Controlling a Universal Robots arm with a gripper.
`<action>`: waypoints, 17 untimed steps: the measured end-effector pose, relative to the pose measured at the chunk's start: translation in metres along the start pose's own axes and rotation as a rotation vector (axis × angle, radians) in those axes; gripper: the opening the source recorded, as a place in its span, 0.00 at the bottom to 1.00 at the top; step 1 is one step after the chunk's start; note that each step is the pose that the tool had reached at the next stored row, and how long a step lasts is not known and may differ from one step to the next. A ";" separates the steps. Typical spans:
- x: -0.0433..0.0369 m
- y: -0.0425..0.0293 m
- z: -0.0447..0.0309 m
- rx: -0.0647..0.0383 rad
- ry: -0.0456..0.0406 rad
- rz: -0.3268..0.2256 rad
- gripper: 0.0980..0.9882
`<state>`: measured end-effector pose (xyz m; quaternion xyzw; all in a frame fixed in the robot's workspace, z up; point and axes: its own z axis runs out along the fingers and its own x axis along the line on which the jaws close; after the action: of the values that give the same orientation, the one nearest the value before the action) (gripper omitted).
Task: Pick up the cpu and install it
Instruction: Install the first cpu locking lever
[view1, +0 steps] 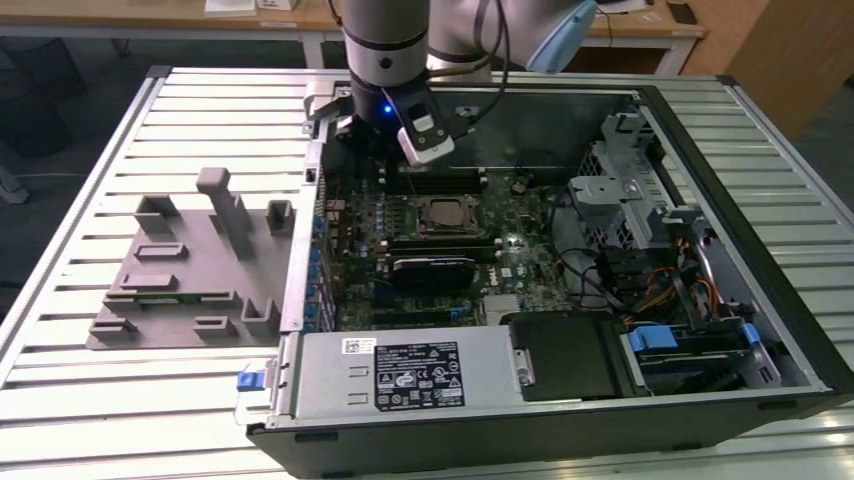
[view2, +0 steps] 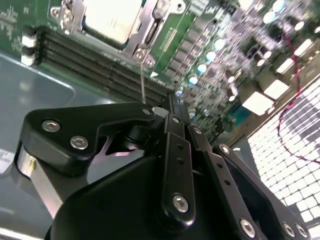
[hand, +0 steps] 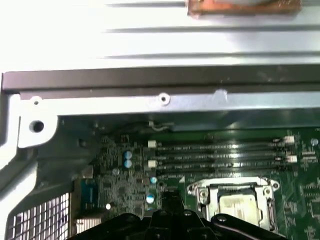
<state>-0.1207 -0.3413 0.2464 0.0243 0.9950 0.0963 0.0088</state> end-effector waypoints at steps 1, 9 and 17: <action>0.0000 0.0000 -0.0002 -0.015 0.0004 0.000 0.01; 0.0000 0.0006 -0.0030 -0.068 0.0020 0.001 0.01; -0.0081 0.0010 -0.0028 -0.068 0.0025 0.001 0.01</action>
<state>-0.1125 -0.3413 0.2494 0.0246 0.9911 0.1303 0.0083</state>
